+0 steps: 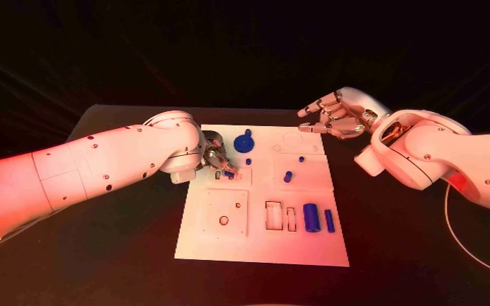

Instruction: Assemble the parts on the task board

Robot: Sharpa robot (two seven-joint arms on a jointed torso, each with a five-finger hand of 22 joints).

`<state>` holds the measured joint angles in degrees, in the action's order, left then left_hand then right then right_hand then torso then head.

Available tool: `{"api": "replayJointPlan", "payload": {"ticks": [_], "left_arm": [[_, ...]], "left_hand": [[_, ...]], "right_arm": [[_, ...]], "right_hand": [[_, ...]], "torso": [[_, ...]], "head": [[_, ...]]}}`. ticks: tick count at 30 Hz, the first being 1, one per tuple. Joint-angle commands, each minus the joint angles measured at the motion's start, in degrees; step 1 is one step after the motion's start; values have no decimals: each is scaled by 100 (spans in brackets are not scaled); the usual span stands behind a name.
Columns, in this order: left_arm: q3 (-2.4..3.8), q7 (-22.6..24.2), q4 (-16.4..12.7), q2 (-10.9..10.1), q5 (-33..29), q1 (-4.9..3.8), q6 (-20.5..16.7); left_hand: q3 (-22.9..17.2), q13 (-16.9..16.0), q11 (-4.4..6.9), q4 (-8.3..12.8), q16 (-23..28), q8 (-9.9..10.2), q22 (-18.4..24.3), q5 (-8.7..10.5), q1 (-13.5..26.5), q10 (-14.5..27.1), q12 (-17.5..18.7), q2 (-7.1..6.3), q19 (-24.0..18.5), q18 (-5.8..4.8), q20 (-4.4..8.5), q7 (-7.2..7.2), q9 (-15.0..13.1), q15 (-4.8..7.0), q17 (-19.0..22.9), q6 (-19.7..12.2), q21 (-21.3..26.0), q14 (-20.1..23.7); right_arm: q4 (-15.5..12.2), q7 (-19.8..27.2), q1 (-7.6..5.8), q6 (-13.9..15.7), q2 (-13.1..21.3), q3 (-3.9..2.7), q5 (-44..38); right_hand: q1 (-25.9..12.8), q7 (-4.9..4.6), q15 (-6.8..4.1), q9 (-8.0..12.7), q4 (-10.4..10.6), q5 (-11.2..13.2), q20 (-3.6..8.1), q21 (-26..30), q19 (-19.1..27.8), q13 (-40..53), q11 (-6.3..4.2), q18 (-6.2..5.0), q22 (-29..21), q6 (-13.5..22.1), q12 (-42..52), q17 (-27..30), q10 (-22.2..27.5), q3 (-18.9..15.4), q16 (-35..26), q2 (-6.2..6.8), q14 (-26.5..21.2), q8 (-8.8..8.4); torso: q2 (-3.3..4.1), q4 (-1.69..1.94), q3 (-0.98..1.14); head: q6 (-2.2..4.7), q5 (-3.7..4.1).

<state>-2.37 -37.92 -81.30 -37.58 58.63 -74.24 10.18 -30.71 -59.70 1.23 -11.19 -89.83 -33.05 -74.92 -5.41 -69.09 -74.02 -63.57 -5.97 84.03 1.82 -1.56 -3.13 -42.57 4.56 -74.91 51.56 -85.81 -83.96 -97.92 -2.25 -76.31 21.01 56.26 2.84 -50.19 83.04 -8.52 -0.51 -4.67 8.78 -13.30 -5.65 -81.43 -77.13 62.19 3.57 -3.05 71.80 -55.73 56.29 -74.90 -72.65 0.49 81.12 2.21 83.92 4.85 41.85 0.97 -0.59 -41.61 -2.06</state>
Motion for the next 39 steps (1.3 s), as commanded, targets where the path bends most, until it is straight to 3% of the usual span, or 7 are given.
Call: {"api": "replayJointPlan", "payload": {"ticks": [1, 13, 39], "left_arm": [[-45, -4, -23, -9, 75, 77, 172], [-45, -28, -53, -52, 124, 94, 411], [-45, -46, -96, -73, 140, 96, 516]], "left_hand": [[-958, -18, 9, 918, -17, 9, -873, 11, 7, -56, -43, 77, 359, -37, 5, 24, -10, 18, -1509, -6, 1, -604], [-980, -16, 13, 933, -17, -9, -875, 11, 33, -60, -46, 65, 359, -38, 7, 29, -31, 20, -1509, 0, 0, -604], [-1062, -49, 29, 955, -17, -76, -892, -2, 138, -100, -92, 62, 366, -41, 16, 49, -100, 32, -1509, 22, -8, -604]], "right_arm": [[-2, 21, 5, -113, 4, 1, -5], [28, 2, 6, -183, 12, 2, 104], [53, -27, 6, -303, 11, 3, 127]], "right_hand": [[-39, -2, -29, -2, 18, -35, 6, 37, 27, -5, -19, -117, -9, -37, -36, -70, 38, 26, -39, -22, 282, -26], [-56, -2, -28, -2, 26, -34, 6, 48, 39, -17, -18, -121, -28, -39, -47, -64, 42, 22, -46, -24, 281, -27], [-73, -1, -28, -2, 31, -15, 7, 66, 58, -35, -19, -127, -57, -40, -65, -39, 50, 14, -65, -20, 276, -28]], "torso": [[6, -2, 4], [7, -2, 1], [5, 1, 2]], "head": [[-9, 3], [-26, -18], [-43, -19]]}}
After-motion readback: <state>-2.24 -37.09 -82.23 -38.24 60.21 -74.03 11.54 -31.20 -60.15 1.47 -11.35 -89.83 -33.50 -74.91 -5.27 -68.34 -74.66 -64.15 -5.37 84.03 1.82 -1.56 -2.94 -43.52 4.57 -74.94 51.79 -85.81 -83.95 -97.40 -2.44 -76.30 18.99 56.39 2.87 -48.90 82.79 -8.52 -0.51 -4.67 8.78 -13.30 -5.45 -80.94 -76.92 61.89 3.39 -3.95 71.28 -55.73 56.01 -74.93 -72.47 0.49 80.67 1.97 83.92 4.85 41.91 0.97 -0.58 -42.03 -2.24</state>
